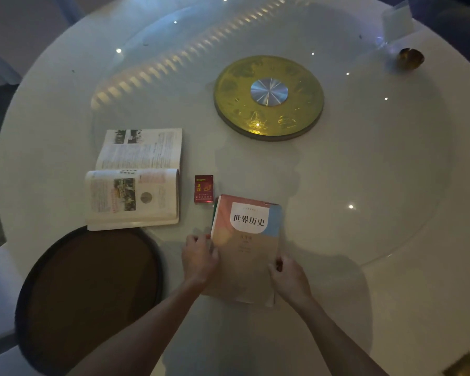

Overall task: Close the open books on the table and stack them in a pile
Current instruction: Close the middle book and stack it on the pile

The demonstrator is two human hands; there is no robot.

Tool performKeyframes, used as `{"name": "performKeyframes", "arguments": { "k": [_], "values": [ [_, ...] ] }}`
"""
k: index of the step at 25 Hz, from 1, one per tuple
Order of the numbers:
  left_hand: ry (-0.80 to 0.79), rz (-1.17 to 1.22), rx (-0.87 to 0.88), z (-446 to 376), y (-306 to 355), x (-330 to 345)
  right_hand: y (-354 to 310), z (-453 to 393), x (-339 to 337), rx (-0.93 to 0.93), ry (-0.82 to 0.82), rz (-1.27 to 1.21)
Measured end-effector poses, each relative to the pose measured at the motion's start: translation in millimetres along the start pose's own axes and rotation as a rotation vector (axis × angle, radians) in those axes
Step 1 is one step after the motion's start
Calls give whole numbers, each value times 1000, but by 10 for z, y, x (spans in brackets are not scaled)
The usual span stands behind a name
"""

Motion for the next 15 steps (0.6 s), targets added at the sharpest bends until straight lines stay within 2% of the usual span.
{"name": "performKeyframes", "arguments": {
  "k": [4, 11, 15],
  "values": [
    [-148, 32, 4, -89, -40, 80, -66, -27, -62, 28, 93, -49],
    [-223, 138, -28, -187, -44, 111, -212, 20, -76, 48, 159, 55],
    [-229, 151, -58, -226, -40, 121, -255, 54, -80, 67, 189, 26]
  ]
}}
Point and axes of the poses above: each hand's wrist, its own z-axis away from the middle knuckle, its own x-axis out of the palm, y = z × x, the point moved 8 cm from there along -z, towards the middle knuckle, and after that the axes turned 1 degree about y, right-handed, at the moved point
